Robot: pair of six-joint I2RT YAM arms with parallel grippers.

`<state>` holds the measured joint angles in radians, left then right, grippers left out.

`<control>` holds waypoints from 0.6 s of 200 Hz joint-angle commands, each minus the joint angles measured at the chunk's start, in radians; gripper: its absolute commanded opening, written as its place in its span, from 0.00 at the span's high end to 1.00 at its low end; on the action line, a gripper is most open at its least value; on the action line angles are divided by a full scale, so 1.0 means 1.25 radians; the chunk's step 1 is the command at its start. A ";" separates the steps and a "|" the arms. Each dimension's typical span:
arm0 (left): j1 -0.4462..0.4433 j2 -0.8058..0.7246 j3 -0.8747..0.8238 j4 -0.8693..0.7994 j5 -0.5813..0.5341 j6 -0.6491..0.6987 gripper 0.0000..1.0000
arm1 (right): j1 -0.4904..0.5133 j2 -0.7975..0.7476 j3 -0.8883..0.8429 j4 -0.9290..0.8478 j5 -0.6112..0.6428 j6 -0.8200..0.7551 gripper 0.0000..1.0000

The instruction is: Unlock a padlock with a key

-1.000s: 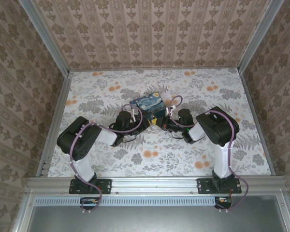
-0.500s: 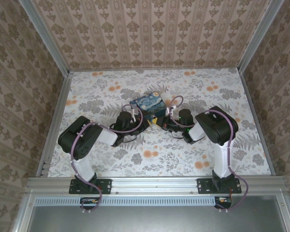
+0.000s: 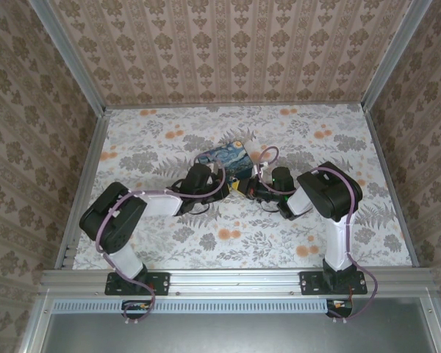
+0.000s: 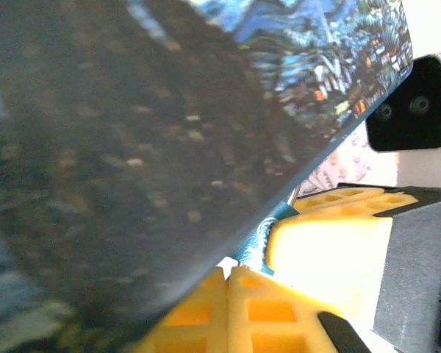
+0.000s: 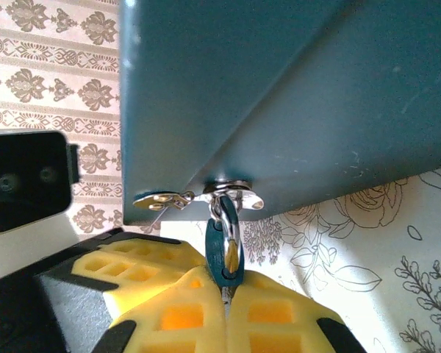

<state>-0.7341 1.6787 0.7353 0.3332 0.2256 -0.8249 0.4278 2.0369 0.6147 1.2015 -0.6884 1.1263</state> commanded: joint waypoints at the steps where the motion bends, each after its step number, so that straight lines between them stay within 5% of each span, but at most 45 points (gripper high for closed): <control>1: -0.052 -0.041 0.072 -0.150 -0.030 0.157 1.00 | 0.015 -0.011 -0.002 0.005 0.015 -0.006 1.00; 42: -0.132 -0.040 0.148 -0.286 -0.173 0.275 1.00 | 0.015 0.001 0.000 0.027 0.017 0.011 1.00; 72: -0.125 -0.038 0.136 -0.275 -0.175 0.246 1.00 | 0.015 0.005 -0.001 0.034 0.016 0.016 1.00; 120: -0.083 -0.113 0.083 -0.241 -0.151 0.187 0.57 | 0.007 0.007 -0.014 0.024 0.018 0.003 1.00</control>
<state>-0.8558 1.6238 0.8574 0.0105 -0.0120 -0.5705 0.4393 2.0373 0.6083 1.2045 -0.6872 1.1339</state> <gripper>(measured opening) 0.370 0.066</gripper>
